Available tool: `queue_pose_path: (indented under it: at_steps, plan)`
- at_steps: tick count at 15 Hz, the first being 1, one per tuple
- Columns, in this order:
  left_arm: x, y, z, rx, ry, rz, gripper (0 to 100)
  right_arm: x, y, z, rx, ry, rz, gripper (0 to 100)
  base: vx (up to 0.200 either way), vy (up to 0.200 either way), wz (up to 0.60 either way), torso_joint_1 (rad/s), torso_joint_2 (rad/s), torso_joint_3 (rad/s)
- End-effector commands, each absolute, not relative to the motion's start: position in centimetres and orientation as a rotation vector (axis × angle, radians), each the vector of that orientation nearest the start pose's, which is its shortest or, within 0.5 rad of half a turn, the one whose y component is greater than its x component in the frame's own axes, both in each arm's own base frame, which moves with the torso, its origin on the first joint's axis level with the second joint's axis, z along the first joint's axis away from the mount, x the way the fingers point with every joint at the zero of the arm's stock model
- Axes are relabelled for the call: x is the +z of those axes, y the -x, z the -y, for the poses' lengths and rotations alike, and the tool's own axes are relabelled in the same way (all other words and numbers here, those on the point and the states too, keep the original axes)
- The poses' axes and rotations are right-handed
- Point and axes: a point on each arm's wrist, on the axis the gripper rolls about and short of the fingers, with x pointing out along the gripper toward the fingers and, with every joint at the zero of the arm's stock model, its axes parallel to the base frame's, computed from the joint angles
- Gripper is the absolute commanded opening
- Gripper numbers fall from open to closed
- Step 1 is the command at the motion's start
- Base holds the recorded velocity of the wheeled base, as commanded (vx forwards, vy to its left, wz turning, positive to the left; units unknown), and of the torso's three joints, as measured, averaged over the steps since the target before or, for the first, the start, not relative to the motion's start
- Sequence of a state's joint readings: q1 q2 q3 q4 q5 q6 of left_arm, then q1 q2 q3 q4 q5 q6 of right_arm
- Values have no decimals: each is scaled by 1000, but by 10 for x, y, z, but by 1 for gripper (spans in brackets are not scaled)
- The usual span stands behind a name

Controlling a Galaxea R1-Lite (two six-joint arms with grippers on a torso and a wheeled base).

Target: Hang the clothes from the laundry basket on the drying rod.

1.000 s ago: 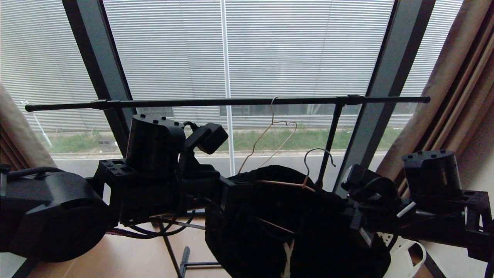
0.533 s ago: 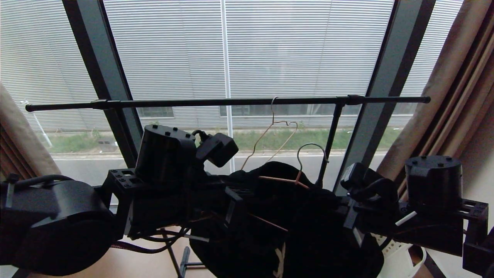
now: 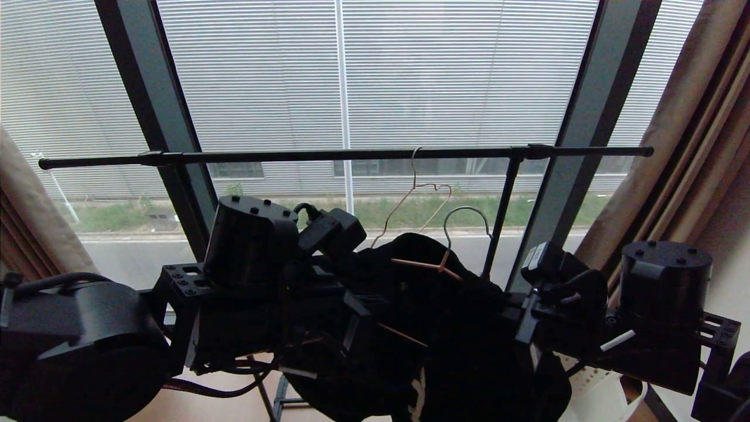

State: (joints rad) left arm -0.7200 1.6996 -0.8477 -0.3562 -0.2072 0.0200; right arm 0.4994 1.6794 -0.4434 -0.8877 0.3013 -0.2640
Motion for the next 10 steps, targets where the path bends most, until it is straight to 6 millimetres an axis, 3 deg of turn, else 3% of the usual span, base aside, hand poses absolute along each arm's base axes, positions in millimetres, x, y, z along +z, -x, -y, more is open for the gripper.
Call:
queue_pose_path:
  at_steps: [1, 4, 5, 10]
  plan:
    - [166, -222, 202, -916, -153, -489, 0, 120, -220, -129, 850, 279, -249, 0, 0, 0, 0, 0, 0, 0]
    - [165, -223, 203, -917, -153, -492, 0, 121, -218, -128, 860, 271, -214, 0, 0, 0, 0, 0, 0, 0]
    - [163, -224, 204, -916, -154, -501, 100, 121, -217, -128, 871, 270, -211, 0, 0, 0, 0, 0, 0, 0]
    - [166, -224, 204, -915, -150, -491, 100, 121, -217, -128, 875, 267, -206, 0, 0, 0, 0, 0, 0, 0]
